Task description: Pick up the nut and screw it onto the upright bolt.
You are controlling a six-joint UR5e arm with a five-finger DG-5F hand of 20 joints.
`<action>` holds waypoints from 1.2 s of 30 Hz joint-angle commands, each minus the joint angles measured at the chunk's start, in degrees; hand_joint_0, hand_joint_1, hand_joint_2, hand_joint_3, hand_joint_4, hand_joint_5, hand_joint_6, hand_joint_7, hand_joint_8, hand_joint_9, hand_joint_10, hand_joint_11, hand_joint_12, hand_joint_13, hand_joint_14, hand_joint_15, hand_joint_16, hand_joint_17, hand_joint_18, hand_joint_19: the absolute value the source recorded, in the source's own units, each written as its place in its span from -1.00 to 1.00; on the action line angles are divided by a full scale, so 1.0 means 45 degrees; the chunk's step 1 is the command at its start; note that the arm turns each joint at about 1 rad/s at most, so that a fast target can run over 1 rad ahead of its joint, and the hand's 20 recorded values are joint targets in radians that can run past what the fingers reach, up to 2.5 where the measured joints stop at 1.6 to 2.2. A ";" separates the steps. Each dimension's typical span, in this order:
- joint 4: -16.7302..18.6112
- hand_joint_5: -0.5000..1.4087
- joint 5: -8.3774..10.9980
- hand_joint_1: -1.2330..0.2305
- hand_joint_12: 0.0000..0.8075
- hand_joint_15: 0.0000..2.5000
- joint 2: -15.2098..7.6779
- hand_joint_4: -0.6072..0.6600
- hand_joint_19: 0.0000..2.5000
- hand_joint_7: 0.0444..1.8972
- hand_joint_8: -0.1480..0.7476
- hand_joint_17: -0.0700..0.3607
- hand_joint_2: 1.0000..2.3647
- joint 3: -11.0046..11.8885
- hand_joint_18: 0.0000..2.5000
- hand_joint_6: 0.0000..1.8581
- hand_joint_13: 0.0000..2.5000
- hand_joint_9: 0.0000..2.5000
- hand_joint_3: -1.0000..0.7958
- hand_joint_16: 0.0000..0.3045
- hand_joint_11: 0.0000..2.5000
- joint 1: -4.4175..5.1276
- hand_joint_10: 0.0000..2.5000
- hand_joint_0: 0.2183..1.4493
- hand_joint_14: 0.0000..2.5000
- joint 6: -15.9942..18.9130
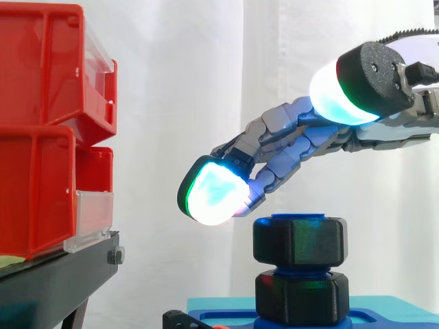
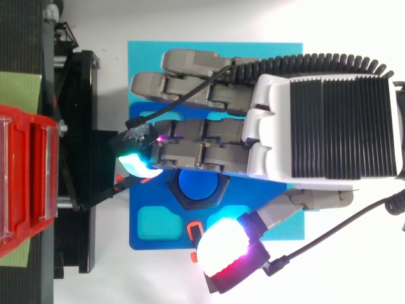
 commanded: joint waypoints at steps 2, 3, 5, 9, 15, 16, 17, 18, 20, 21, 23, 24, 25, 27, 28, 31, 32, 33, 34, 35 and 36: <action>-0.0021 -0.62 0.0016 0.71 -0.20 -1.00 0.0000 0.22 -1.00 -0.25 -0.27 -0.20 -1.00 -0.0023 -1.00 -0.46 -1.00 -0.84 -0.44 -0.70 -1.00 0.0006 -1.00 -0.60 -1.00 0.0007; -0.0060 -0.62 0.0016 0.71 -0.20 -1.00 0.0000 0.23 -1.00 -0.24 -0.25 -0.21 -1.00 -0.0023 -1.00 -0.46 -1.00 -0.83 -0.44 -0.71 -1.00 0.0006 -1.00 -0.60 -1.00 0.0007; -0.0158 -0.60 0.0016 0.70 -0.20 -1.00 0.0000 0.25 -1.00 -0.19 -0.25 -0.21 -1.00 -0.0043 -1.00 -0.46 -1.00 -0.82 -0.44 -0.71 -1.00 0.0006 -1.00 -0.60 -1.00 0.0007; -0.0216 -0.58 -0.0004 0.67 -0.22 -1.00 0.0000 0.29 -1.00 -0.12 -0.22 -0.24 -1.00 -0.0043 -1.00 -0.46 -1.00 -0.76 -0.44 -0.72 -1.00 0.0006 -1.00 -0.59 -1.00 0.0007; -0.0450 -0.56 -0.0004 0.63 -0.24 -1.00 0.0000 0.31 -1.00 -0.08 -0.21 -0.26 -1.00 -0.0023 -1.00 -0.46 -1.00 -0.73 -0.44 -0.74 -1.00 0.0006 -1.00 -0.57 -1.00 0.0007; -0.0470 -0.56 -0.0004 0.63 -0.24 -1.00 0.0000 0.31 -1.00 -0.08 -0.21 -0.26 -1.00 -0.0043 -1.00 -0.46 -1.00 -0.72 -0.44 -0.74 -1.00 0.0006 -1.00 -0.57 -1.00 0.0007; -0.0470 -0.55 -0.0023 0.62 -0.24 -1.00 0.0000 0.31 -1.00 -0.08 -0.20 -0.26 -1.00 -0.0023 -1.00 -0.46 -1.00 -0.71 -0.44 -0.74 -1.00 0.0006 -1.00 -0.57 -1.00 0.0007; -0.0470 -0.55 -0.0023 0.62 -0.24 -1.00 0.0019 0.32 -1.00 -0.07 -0.20 -0.26 -1.00 -0.0043 -1.00 -0.46 -1.00 -0.71 -0.44 -0.74 -1.00 0.0006 -1.00 -0.56 -1.00 0.0007; -0.0431 -0.55 -0.0062 0.59 -0.25 -1.00 0.0000 0.32 -1.00 -0.06 -0.19 -0.27 -1.00 -0.0043 -1.00 -0.46 -0.98 -0.68 -0.44 -0.75 -1.00 -0.0033 -1.00 -0.56 -1.00 0.0007; -0.0431 -0.54 -0.0082 0.58 -0.26 -1.00 0.0000 0.31 -1.00 -0.05 -0.19 -0.28 -1.00 -0.0023 -1.00 -0.46 -0.97 -0.67 -0.44 -0.75 -1.00 -0.0033 -1.00 -0.55 -1.00 0.0007; -0.0431 -0.54 -0.0082 0.57 -0.26 -1.00 0.0000 0.33 -1.00 -0.04 -0.18 -0.28 -1.00 -0.0023 -1.00 -0.46 -0.96 -0.65 -0.44 -0.75 -1.00 -0.0053 -1.00 -0.55 -1.00 -0.0012; -0.0450 -0.53 -0.0082 0.56 -0.26 -1.00 0.0000 0.32 -1.00 -0.01 -0.17 -0.29 -1.00 -0.0023 -1.00 -0.46 -0.94 -0.63 -0.44 -0.76 -1.00 -0.0053 -1.00 -0.55 -1.00 0.0007; -0.0450 -0.53 -0.0082 0.54 -0.27 -1.00 0.0000 0.32 -1.00 0.02 -0.17 -0.30 -1.00 -0.0023 -1.00 -0.46 -0.94 -0.63 -0.44 -0.76 -1.00 -0.0053 -1.00 -0.55 -1.00 0.0007; -0.0490 -0.52 -0.0082 0.53 -0.27 -1.00 0.0000 0.31 -1.00 0.08 -0.17 -0.30 -1.00 -0.0023 -1.00 -0.46 -0.93 -0.62 -0.44 -0.77 -1.00 -0.0111 -1.00 -0.54 -1.00 0.0007; -0.0490 -0.52 -0.0082 0.53 -0.27 -1.00 0.0000 0.30 -1.00 0.10 -0.16 -0.31 -1.00 -0.0023 -1.00 -0.46 -0.92 -0.62 -0.44 -0.77 -1.00 -0.0131 -1.00 -0.54 -1.00 0.0007; -0.0490 -0.51 -0.0043 0.51 -0.29 -1.00 0.0000 0.26 -1.00 0.20 -0.15 -0.31 -1.00 -0.0023 -1.00 -0.46 -0.91 -0.60 -0.44 -0.77 -1.00 -0.0150 -1.00 -0.54 -1.00 -0.0012; -0.0490 -0.51 -0.0043 0.51 -0.29 -1.00 0.0000 0.25 -1.00 0.21 -0.15 -0.32 -1.00 -0.0023 -1.00 -0.46 -0.90 -0.60 -0.44 -0.77 -1.00 -0.0150 -1.00 -0.54 -1.00 -0.0012; -0.0490 -0.51 -0.0043 0.51 -0.29 -1.00 0.0000 0.24 -1.00 0.23 -0.14 -0.32 -1.00 -0.0023 -1.00 -0.46 -0.90 -0.59 -0.44 -0.78 -1.00 -0.0170 -1.00 -0.53 -1.00 -0.0012; -0.0490 -0.51 -0.0043 0.50 -0.30 -1.00 0.0000 0.24 -1.00 0.24 -0.14 -0.33 -1.00 -0.0023 -1.00 -0.46 -0.89 -0.58 -0.44 -0.78 -1.00 -0.0170 -1.00 -0.53 -1.00 -0.0032; -0.0490 -0.51 -0.0043 0.50 -0.30 -1.00 0.0000 0.24 -1.00 0.26 -0.14 -0.33 -1.00 -0.0023 -1.00 -0.46 -0.88 -0.58 -0.44 -0.78 -1.00 -0.0229 -1.00 -0.53 -1.00 -0.0012; -0.0490 -0.50 -0.0043 0.49 -0.30 -1.00 0.0000 0.24 -1.00 0.28 -0.13 -0.34 -1.00 -0.0023 -1.00 -0.46 -0.88 -0.57 -0.44 -0.79 -1.00 -0.0248 -1.00 -0.53 -1.00 -0.0012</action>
